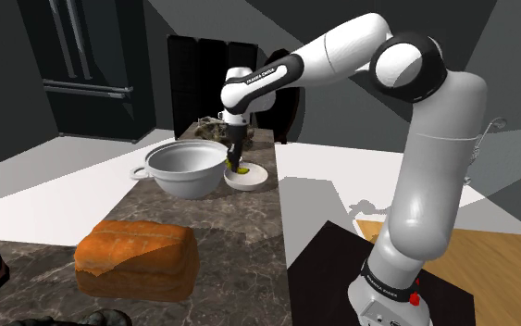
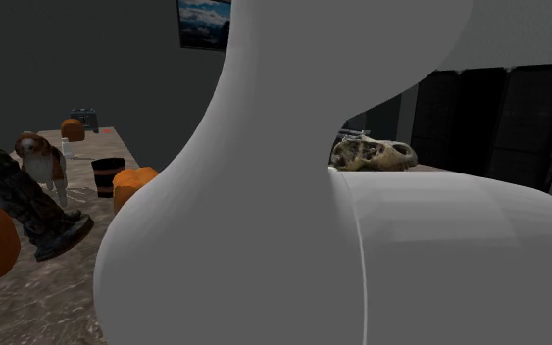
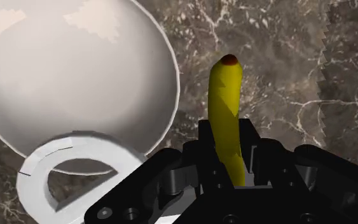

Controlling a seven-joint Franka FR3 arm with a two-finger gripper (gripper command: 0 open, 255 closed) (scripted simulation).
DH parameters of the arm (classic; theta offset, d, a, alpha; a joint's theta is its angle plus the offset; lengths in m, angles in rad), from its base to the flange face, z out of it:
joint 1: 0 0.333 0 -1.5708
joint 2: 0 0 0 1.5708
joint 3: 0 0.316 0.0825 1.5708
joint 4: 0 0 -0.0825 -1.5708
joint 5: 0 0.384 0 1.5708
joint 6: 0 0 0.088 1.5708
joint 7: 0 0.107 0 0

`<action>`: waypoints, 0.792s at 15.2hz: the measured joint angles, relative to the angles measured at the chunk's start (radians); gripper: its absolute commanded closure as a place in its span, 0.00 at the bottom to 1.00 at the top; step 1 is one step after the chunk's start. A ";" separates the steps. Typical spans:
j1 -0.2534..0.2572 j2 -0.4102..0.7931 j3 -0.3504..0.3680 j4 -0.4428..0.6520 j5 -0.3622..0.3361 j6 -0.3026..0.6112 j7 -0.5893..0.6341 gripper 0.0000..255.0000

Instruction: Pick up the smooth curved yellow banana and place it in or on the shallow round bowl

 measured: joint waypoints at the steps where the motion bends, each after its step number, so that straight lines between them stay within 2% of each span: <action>1: -0.016 0.006 -0.012 0.014 -0.001 -0.011 -0.027 1.00; 8: -0.106 0.118 -0.067 0.166 0.010 -0.057 -0.171 1.00; 12: -0.121 0.165 -0.073 0.189 0.017 -0.036 -0.196 1.00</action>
